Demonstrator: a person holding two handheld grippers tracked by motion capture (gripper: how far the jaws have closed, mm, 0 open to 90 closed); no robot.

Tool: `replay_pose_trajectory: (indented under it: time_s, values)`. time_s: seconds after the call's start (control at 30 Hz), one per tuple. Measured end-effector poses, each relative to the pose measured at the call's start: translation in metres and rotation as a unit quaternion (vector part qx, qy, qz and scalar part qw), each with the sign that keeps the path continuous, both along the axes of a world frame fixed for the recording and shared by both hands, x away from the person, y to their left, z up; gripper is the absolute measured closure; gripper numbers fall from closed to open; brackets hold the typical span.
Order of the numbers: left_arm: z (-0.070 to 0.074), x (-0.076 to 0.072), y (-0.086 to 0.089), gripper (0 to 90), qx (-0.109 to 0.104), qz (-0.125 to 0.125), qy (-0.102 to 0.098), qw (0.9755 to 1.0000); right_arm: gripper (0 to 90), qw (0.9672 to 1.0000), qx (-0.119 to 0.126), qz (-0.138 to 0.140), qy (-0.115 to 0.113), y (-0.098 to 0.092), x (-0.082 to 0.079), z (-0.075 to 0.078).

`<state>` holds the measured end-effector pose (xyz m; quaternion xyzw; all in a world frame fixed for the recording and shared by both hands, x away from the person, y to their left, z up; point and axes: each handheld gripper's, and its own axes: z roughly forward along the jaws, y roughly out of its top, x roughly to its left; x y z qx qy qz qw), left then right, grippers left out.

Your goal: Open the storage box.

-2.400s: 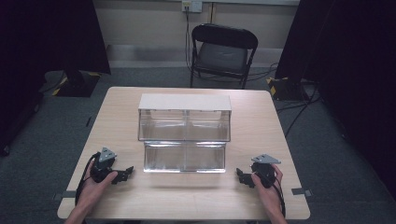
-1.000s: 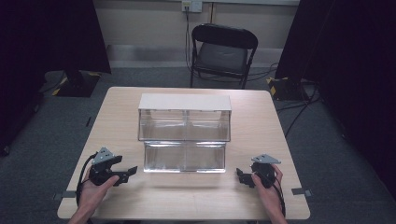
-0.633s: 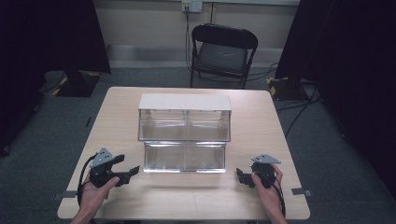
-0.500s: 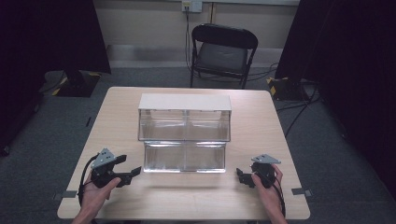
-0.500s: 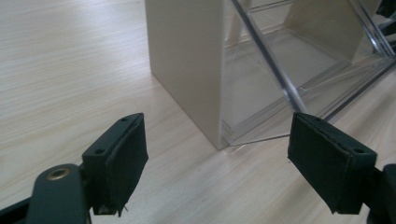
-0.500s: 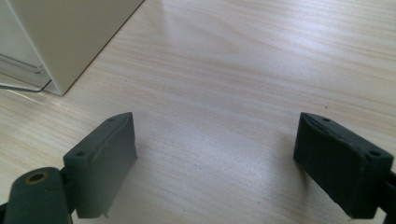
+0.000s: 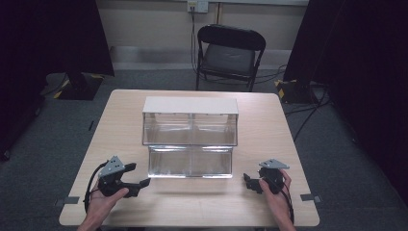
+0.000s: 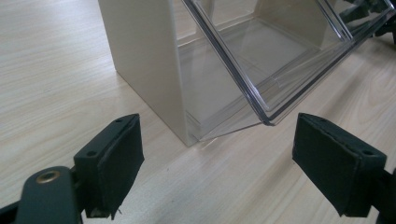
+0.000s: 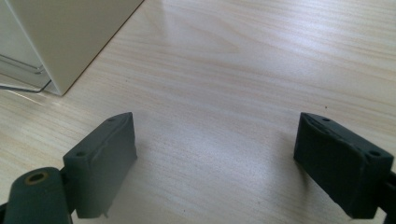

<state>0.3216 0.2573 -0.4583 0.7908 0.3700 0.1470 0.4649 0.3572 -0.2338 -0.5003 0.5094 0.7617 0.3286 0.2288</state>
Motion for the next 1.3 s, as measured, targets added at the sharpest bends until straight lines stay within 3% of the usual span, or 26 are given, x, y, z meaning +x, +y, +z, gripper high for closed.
replay_pose_trajectory:
  time_s: [0.3,0.53,0.67,0.9,1.3]
  values:
    - [-0.007,0.006,-0.012,16.1,0.029,-0.008,0.0,0.9996,12.0,1.0,0.0,-0.001,0.0,0.0,0.0,0.0]
    - [-0.01,0.011,-0.014,16.3,0.023,0.005,0.005,0.9997,12.0,1.0,0.0,-0.001,0.0,0.0,0.0,0.0]
    - [-0.011,0.012,-0.014,16.3,0.024,0.007,-0.002,0.9997,12.0,1.0,0.0,-0.002,0.0,0.0,0.0,0.0]
    - [-0.011,0.013,-0.015,15.2,0.017,0.001,0.001,0.9999,12.0,1.0,0.0,-0.001,0.0,0.0,0.0,0.0]
    - [-0.008,0.01,-0.02,15.7,0.014,-0.009,-0.014,0.9998,11.8,1.0,0.0,-0.002,0.0,0.001,0.0,0.0]
